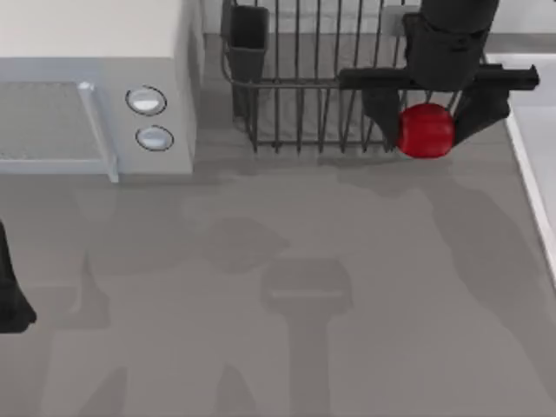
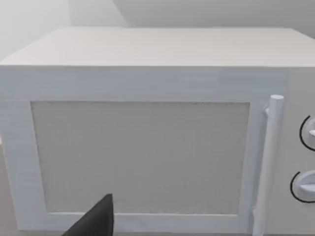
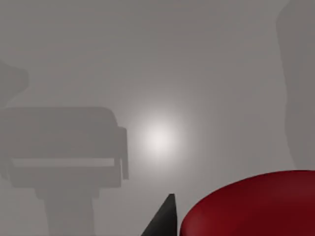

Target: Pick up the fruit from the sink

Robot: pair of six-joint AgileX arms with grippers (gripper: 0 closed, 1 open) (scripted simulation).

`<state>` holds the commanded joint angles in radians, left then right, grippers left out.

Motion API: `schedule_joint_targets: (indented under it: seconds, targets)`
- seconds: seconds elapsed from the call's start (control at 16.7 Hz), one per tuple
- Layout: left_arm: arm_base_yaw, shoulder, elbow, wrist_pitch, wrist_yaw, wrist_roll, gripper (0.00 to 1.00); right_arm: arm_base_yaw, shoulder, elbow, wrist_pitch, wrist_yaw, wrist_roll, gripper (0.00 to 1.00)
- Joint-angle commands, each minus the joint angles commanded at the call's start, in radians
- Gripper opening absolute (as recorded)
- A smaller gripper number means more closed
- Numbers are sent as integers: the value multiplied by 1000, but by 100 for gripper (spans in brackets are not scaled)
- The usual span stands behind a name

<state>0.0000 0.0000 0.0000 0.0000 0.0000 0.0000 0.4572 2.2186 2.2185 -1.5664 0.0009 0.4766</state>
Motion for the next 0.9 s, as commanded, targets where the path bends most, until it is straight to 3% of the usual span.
schedule_joint_targets:
  seconds: [0.24,0.6,0.9]
  targets:
    - [0,0,0,0,0,0,100,115,-27,-50,20,2,115,0]
    - [0,0,0,0,0,0,100,115,-22,-65,35,0,118,0]
    - [0,0,0,0,0,0,100,117,-27,-266,235,1,119,0]
